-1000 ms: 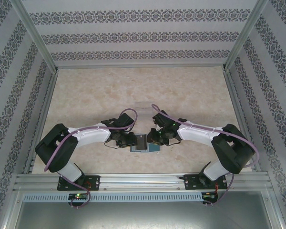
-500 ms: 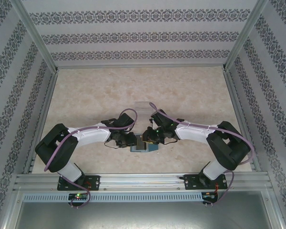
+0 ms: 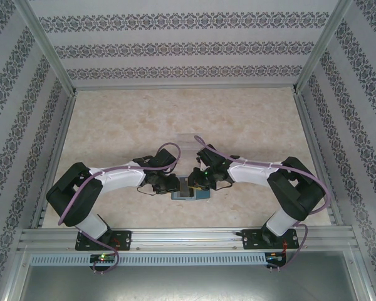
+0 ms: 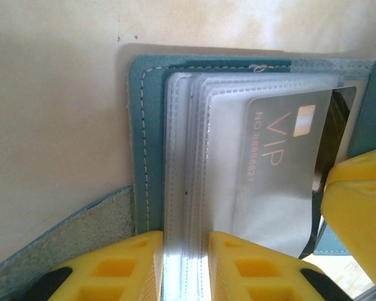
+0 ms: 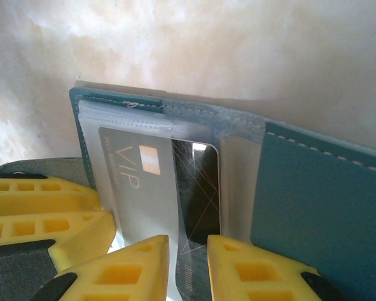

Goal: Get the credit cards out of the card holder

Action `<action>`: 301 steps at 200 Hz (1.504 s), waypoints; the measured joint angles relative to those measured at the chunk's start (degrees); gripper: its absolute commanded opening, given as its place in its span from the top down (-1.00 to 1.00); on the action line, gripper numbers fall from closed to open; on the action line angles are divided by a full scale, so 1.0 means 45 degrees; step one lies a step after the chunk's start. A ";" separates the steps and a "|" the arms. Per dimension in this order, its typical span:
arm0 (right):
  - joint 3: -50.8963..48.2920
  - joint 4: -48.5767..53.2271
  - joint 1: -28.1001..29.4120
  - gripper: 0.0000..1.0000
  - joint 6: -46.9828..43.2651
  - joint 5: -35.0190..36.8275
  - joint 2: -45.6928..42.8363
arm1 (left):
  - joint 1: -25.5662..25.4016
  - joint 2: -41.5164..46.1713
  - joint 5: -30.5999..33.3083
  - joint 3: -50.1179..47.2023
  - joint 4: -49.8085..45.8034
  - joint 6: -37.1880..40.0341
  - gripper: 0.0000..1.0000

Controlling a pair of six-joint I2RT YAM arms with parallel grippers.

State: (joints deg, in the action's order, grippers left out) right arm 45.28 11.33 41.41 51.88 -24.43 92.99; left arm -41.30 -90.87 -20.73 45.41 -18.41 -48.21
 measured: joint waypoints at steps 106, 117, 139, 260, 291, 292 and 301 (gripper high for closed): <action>-0.0010 0.0515 -0.0019 0.42 -0.0170 0.0262 -0.0967 | 0.0000 0.0053 0.0107 0.0301 -0.0510 0.0005 0.62; -0.0029 0.0583 -0.0078 0.42 -0.0175 0.0267 -0.0967 | 0.0000 0.0063 0.0107 0.0447 -0.0680 0.0015 0.62; -0.0102 0.0573 -0.0180 0.43 -0.0180 0.0267 -0.0923 | 0.0000 0.0063 0.0102 0.0821 -0.0923 0.0068 0.63; -0.0389 0.0573 -0.0515 0.42 -0.0277 0.0272 -0.1005 | -0.0005 -0.0801 -0.0015 0.1889 -0.1341 0.0486 0.78; -0.0466 0.0515 -0.0597 0.42 -0.0340 0.0238 -0.0976 | -0.0083 -0.1229 -0.0039 0.1889 -0.1336 0.0631 0.80; -0.0471 0.0505 -0.0597 0.42 -0.0345 0.0228 -0.0976 | -0.0083 -0.1239 -0.0039 0.1894 -0.1336 0.0631 0.80; -0.0491 0.0403 -0.0597 0.43 -0.0389 0.0214 -0.0937 | -0.0083 -0.1258 -0.0039 0.1919 -0.1336 0.0661 0.80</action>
State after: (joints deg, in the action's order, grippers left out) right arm 43.07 13.15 38.72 50.13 -23.46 88.77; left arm -41.67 -96.53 -20.91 54.04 -24.43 -45.23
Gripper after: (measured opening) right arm 0.290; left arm 0.103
